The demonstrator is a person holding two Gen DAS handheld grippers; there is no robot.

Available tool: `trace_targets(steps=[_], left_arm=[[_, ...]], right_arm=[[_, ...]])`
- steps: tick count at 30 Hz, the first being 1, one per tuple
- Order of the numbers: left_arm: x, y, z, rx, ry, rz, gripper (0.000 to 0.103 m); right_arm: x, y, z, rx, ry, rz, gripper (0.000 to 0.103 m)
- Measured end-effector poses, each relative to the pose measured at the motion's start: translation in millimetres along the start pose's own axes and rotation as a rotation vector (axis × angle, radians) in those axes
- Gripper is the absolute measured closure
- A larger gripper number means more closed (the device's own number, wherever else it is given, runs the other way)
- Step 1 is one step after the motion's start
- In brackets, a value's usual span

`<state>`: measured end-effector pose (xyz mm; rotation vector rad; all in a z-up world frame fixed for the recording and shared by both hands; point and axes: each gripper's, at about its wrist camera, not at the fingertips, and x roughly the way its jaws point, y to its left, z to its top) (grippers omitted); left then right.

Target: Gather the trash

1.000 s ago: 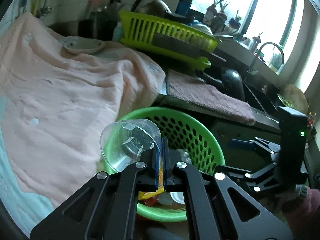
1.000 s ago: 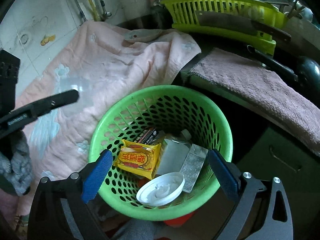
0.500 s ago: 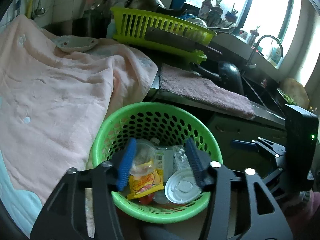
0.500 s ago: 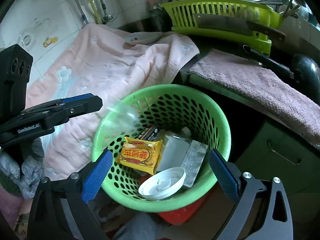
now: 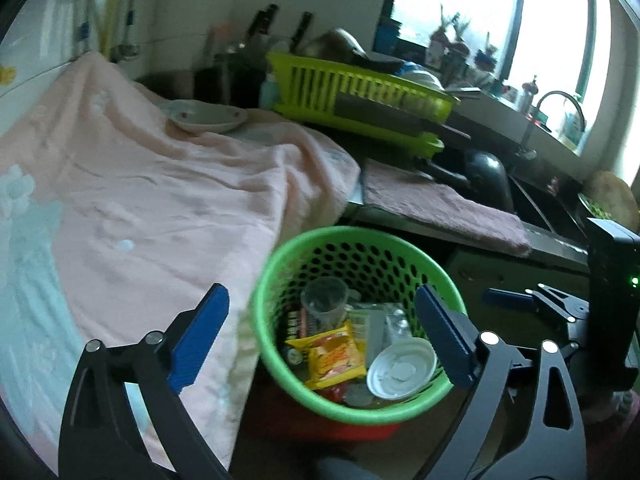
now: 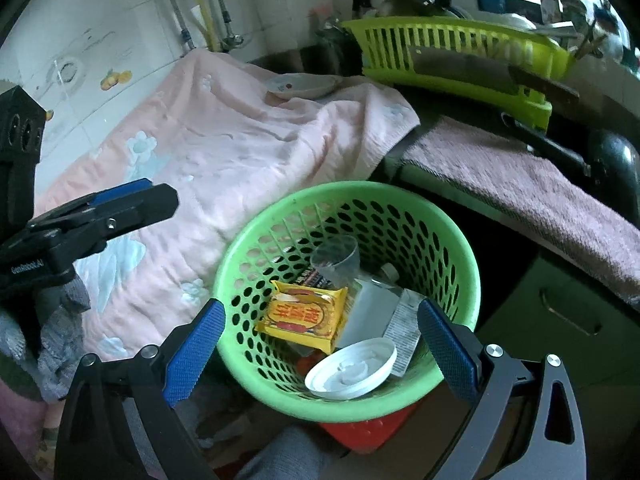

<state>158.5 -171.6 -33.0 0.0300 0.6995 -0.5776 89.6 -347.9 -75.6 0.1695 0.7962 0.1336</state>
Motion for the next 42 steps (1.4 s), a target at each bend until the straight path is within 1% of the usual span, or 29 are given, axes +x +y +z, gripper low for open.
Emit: trace_targets(steps=[3, 6, 11, 18, 24, 31, 36, 42], left_arm=[[-13, 12, -3, -0.011, -0.012, 0.059, 0.006], [-27, 25, -6, -0.023, -0.024, 0.105, 0.005], [-53, 46, -13, -0.047, -0.045, 0.201, 0.005], [-90, 69, -25, -0.097, -0.091, 0.289, 0.005], [-121, 83, -37, -0.121, -0.131, 0.338, 0.005], [-146, 91, -50, -0.132, -0.168, 0.406, 0.005], [-157, 96, -58, -0.149, -0.179, 0.420, 0.005], [-162, 97, -64, -0.154, -0.184, 0.414, 0.005]], right_arm=[[-4, 13, 2, -0.016, -0.007, -0.006, 0.009], [-6, 26, 4, -0.033, -0.010, -0.026, 0.009], [-9, 45, 7, -0.054, -0.019, -0.029, 0.009], [-15, 70, 11, -0.068, -0.042, -0.025, 0.009], [-22, 88, 17, -0.077, -0.068, -0.007, 0.009], [-28, 103, 18, -0.075, -0.082, 0.018, 0.009], [-31, 111, 17, -0.081, -0.089, 0.033, 0.009], [-37, 119, 15, -0.086, -0.100, 0.048, 0.009]])
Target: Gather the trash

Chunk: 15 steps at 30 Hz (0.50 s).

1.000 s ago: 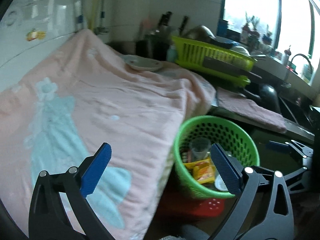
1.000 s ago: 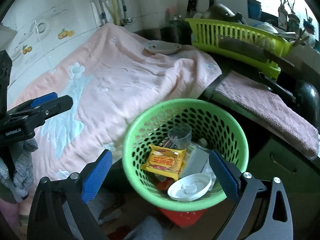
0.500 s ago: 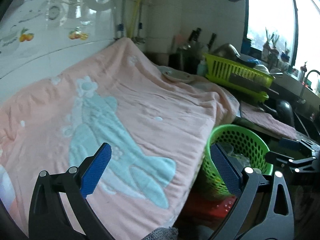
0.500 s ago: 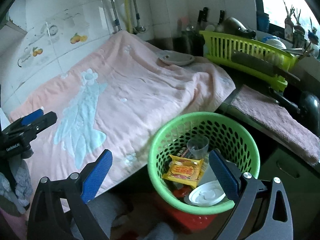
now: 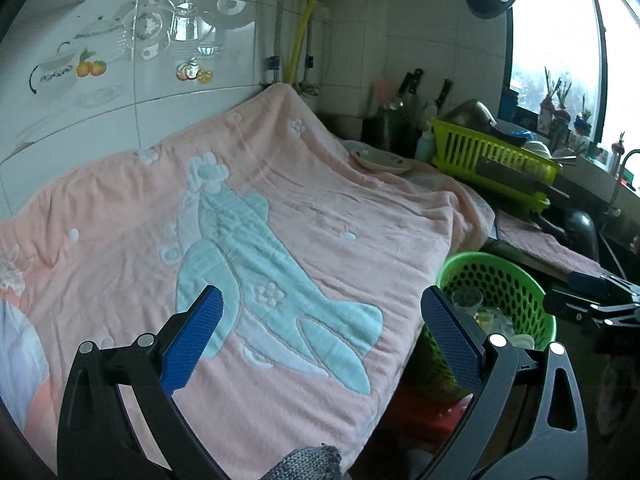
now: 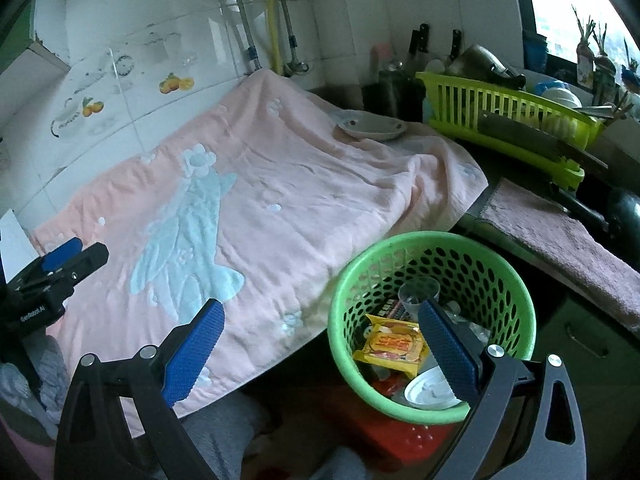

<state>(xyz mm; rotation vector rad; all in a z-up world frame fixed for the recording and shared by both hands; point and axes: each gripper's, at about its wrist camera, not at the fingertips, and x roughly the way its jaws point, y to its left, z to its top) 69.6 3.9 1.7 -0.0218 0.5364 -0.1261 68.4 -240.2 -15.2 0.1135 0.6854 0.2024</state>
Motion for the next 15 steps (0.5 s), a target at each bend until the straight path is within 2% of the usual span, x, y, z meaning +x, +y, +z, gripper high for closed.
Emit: trace_targets(steps=[15], left_arm=[[-12, 2, -7, 0.002, -0.009, -0.003, 0.005]], right_arm=[[-8, 9, -3, -0.010, -0.017, 0.004, 0.008]])
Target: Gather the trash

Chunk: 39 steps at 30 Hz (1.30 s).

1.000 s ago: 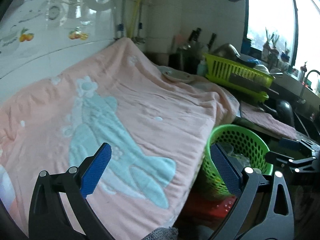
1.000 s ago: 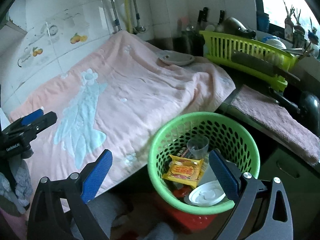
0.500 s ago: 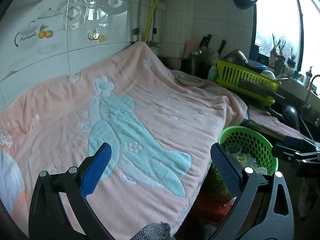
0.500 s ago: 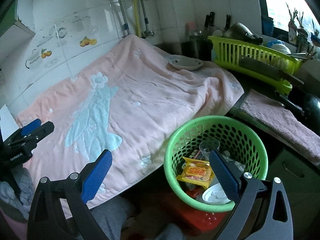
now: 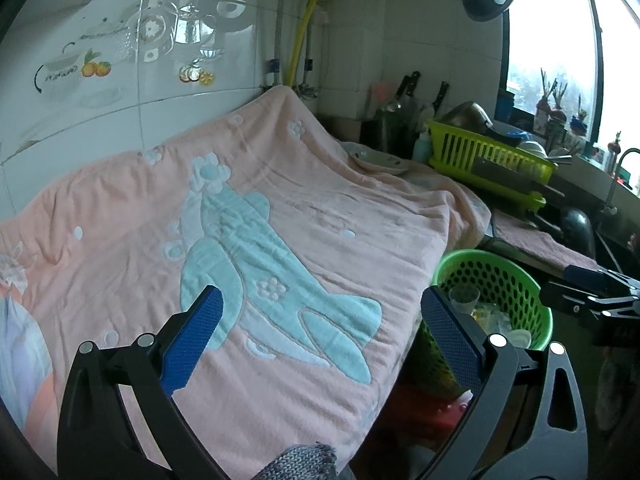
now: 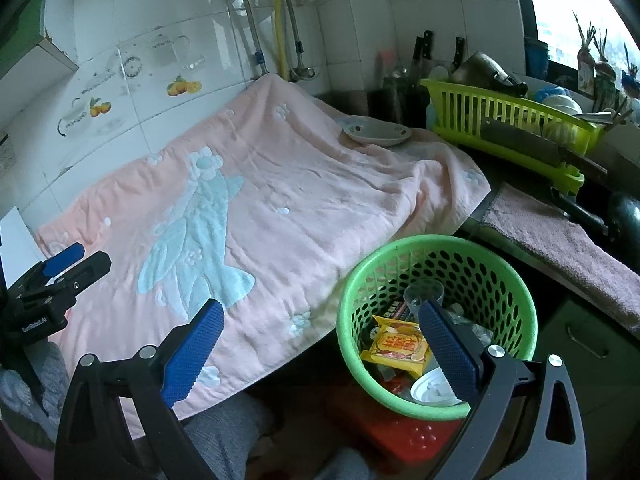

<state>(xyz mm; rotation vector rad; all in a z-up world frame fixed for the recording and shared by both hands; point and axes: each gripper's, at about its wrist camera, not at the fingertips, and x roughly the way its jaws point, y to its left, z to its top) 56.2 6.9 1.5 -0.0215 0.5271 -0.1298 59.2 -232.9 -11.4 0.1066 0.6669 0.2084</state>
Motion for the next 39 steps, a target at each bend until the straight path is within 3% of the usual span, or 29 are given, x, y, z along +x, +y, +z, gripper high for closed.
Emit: trace_targets(steps=[39], left_arm=[[-0.3, 1.3, -6.9, -0.009, 0.017, 0.001, 0.005]], right_arm=[[-1.7, 7.1, 0.2, -0.005, 0.001, 0.007, 0.008]])
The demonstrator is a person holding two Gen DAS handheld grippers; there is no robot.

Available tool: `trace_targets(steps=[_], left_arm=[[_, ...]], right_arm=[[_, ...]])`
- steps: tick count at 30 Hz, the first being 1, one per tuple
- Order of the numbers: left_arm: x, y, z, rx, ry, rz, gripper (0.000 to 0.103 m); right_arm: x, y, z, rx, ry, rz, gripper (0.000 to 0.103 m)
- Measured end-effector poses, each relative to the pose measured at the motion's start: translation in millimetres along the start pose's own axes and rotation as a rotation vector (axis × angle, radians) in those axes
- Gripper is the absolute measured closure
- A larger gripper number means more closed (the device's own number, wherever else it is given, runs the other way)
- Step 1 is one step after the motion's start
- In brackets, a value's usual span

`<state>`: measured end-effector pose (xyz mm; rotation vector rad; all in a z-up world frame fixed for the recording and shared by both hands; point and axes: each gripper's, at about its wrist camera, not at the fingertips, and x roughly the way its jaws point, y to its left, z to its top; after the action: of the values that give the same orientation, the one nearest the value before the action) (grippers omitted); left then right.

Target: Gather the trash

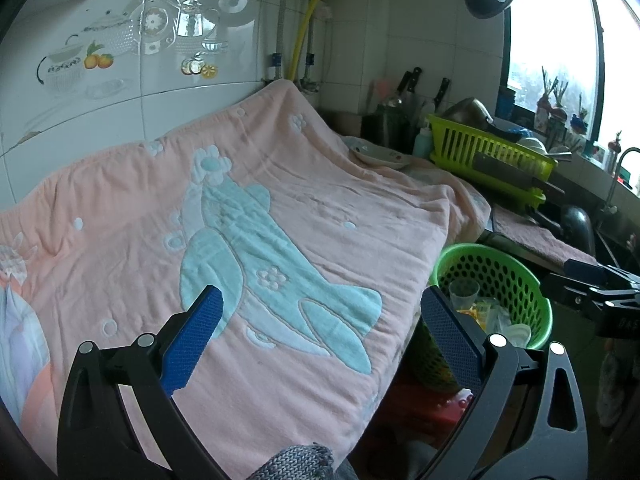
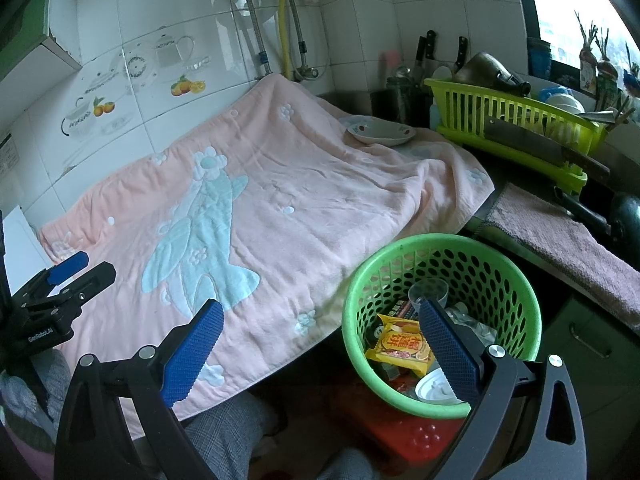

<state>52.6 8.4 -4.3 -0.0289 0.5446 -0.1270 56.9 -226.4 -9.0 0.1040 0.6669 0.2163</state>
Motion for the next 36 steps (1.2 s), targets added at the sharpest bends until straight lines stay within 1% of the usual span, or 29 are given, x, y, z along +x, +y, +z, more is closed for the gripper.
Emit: trace_targets(steps=[19, 25, 36], left_arm=[[1.2, -4.5, -1.3, 0.004, 0.000, -0.006, 0.005], [1.4, -5.3, -2.3, -0.005, -0.007, -0.023, 0.005], [2.7, -4.3, -1.3, -0.003, -0.003, -0.007, 0.005]], right_arm=[[0.3, -1.2, -2.0, 0.003, 0.000, 0.002, 0.008], [0.3, -1.9, -3.5, 0.007, 0.000, 0.001, 0.008], [0.2, -3.7, -4.2, 0.010, 0.000, 0.000, 0.008]])
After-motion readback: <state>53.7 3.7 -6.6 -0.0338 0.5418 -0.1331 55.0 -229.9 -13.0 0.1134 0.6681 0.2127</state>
